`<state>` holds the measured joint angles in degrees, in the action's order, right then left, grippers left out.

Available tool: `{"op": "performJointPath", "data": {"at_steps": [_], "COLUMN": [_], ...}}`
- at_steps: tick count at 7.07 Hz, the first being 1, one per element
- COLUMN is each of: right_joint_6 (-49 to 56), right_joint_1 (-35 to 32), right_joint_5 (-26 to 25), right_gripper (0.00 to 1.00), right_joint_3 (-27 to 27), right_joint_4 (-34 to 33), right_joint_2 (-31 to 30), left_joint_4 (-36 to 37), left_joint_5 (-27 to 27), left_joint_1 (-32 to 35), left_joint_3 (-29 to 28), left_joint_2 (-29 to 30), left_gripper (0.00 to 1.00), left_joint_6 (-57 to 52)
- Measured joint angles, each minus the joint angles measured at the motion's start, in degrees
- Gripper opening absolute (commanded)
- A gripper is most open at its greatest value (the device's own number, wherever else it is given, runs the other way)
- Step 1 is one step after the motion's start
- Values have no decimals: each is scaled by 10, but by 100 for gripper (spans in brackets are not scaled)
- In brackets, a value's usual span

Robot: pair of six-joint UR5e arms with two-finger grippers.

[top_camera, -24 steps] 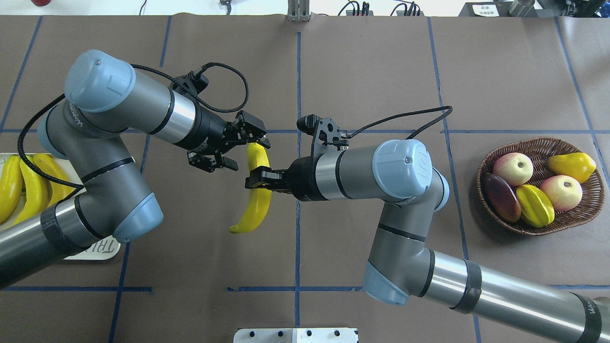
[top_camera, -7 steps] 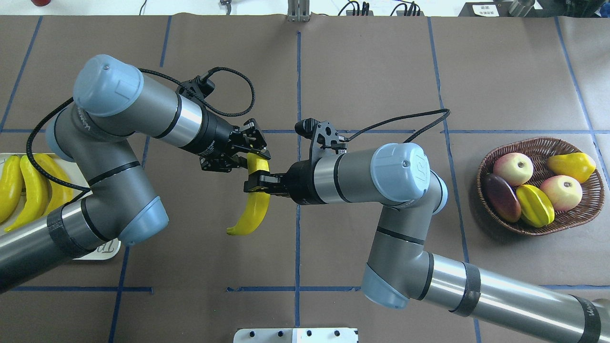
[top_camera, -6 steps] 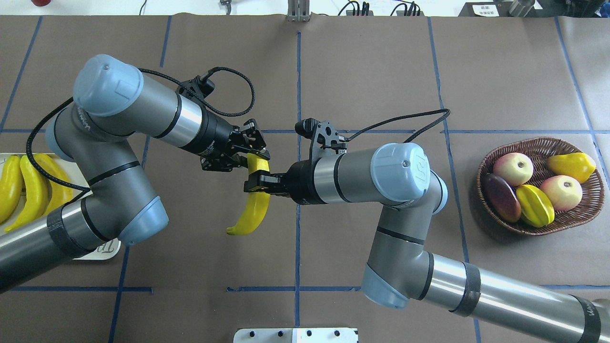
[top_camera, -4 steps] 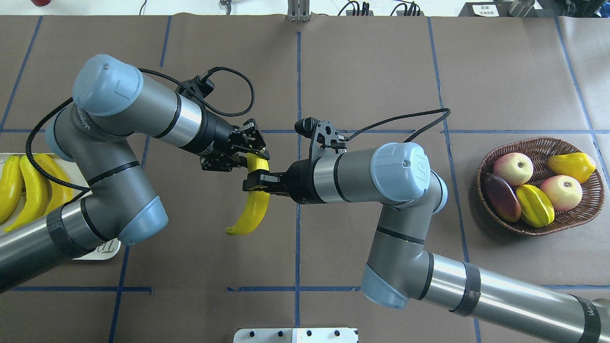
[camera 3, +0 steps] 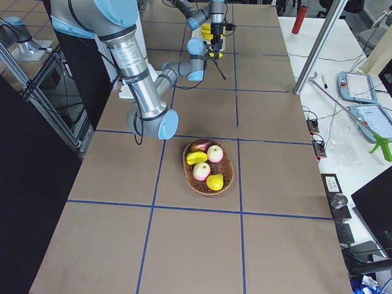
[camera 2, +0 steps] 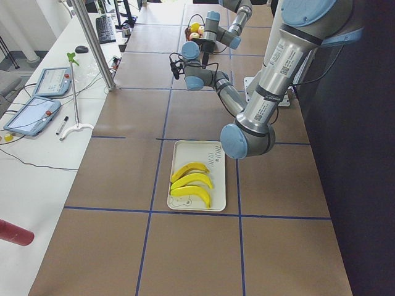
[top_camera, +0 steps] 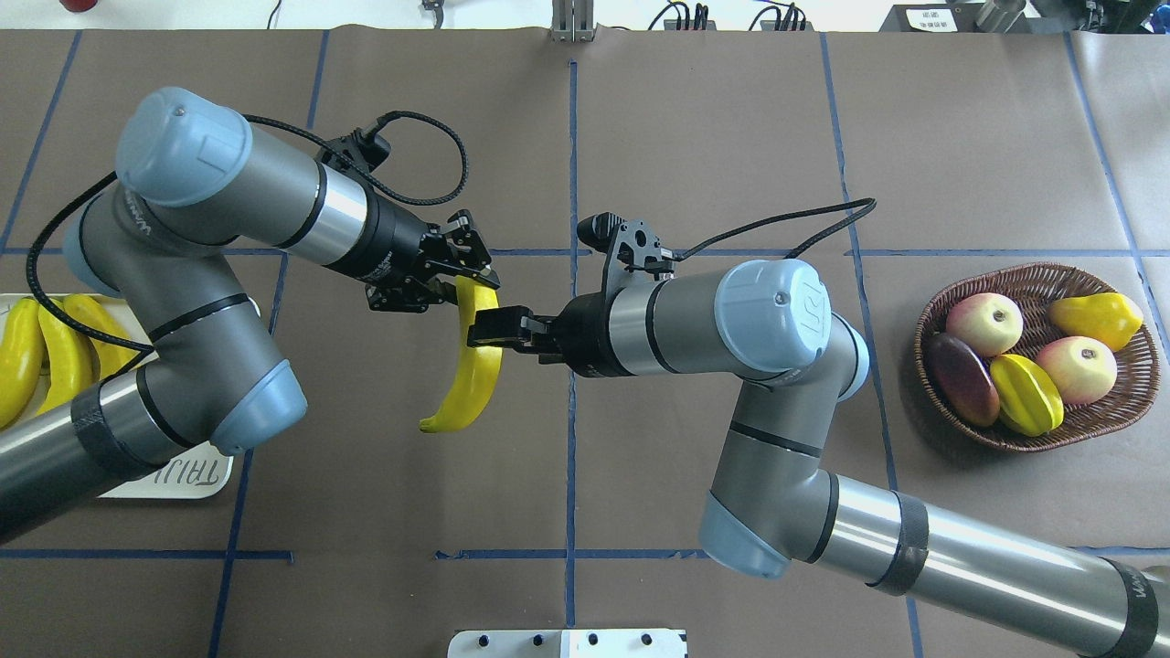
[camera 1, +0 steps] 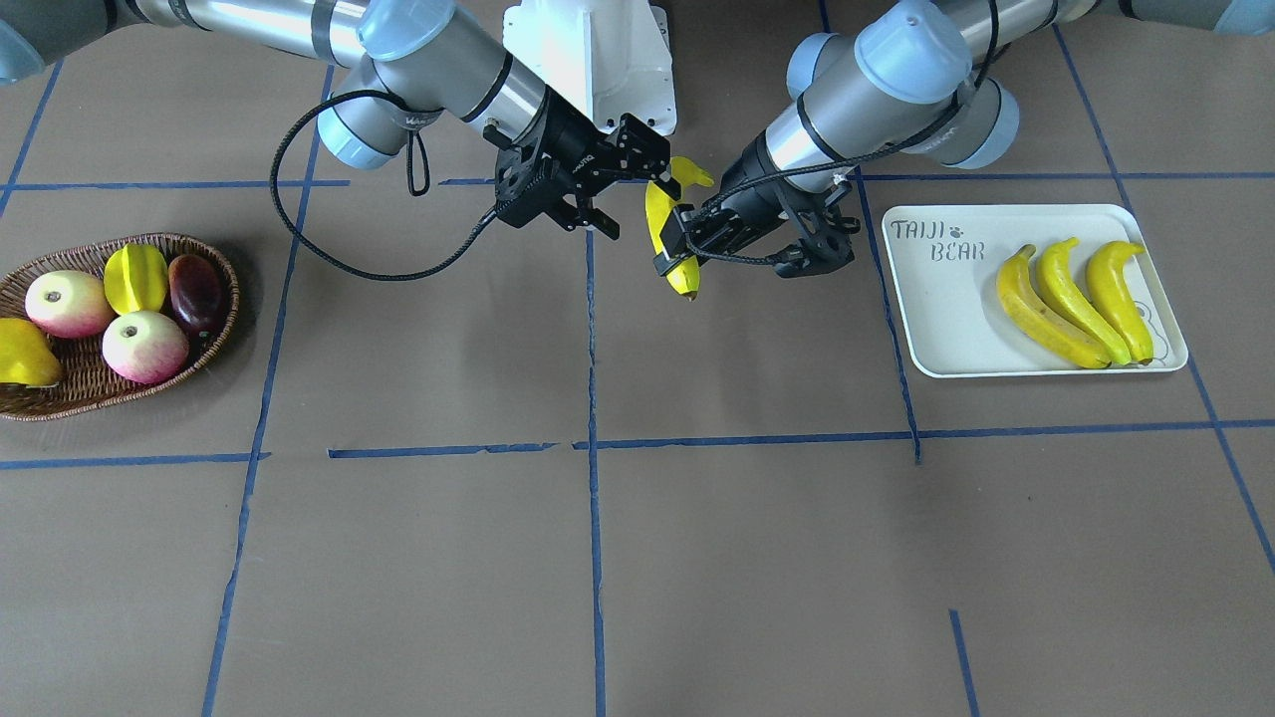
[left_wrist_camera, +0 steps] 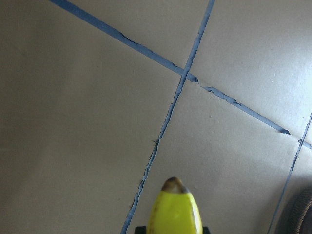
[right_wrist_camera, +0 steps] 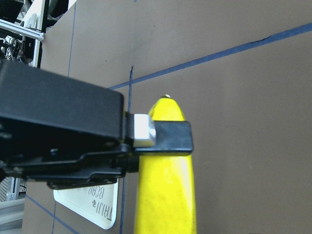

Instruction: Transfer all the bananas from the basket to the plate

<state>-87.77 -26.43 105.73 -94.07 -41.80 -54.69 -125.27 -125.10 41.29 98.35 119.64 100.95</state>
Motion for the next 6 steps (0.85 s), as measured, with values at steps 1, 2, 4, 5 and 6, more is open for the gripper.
{"op": "performJointPath", "data": {"at_steps": [1,2,4,5,6], "right_joint_6": [3,5,8,28,72], "right_joint_1": [-7,-13,-37,-60,-81], "right_joint_5": [1,2,12,33,52], "right_gripper": [100,100,100,100,100], "right_joint_3": [-2,-5,-13,-20,-37], "right_joint_4": [-54,-113,-209,-264,-337], "right_joint_2": [3,7,10,8,7], "left_joint_4": [14,43,82,94,118], "left_joint_5": [1,6,47,70,86], "left_joint_1": [17,36,56,59,60], "left_joint_3": [1,5,11,13,17], "left_joint_2": [-17,-35,-75,-99,-120], "left_gripper": [0,0,0,0,0], "left_joint_6": [0,-2,-8,-9,-10]}}
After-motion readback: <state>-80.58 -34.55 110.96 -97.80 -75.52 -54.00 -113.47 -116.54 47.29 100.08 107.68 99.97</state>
